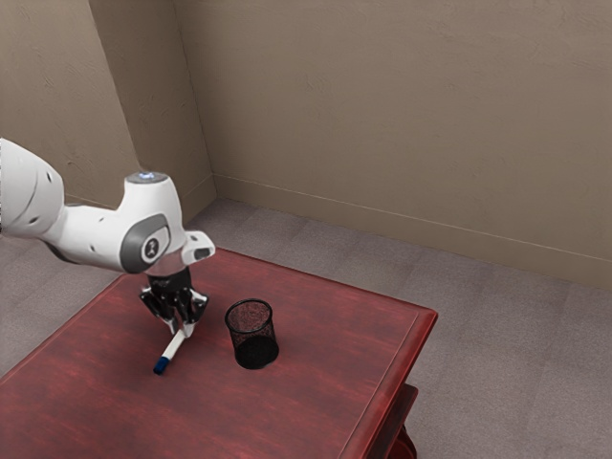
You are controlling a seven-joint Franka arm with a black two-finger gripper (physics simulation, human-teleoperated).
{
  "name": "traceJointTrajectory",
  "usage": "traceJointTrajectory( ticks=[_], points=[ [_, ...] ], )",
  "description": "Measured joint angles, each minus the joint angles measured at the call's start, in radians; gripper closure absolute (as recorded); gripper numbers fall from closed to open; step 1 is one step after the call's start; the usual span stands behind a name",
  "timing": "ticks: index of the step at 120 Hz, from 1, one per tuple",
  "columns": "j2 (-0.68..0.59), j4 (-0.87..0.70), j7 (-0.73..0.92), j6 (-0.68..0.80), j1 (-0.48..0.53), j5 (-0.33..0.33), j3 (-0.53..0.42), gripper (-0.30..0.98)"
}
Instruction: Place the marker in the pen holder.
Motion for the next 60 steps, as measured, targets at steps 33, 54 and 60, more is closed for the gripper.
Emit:
traceJointTrajectory(
  ticks=[33,54,60],
  points=[
    [0.01,0.006,-0.002,0.003,0.0,0.012,0.0,0.74],
    [-0.006,0.006,-0.017,0.004,-0.003,0.031,0.0,0.79],
    [-0.017,0.006,-0.022,0.006,-0.004,0.044,-0.002,0.79]
  ],
)
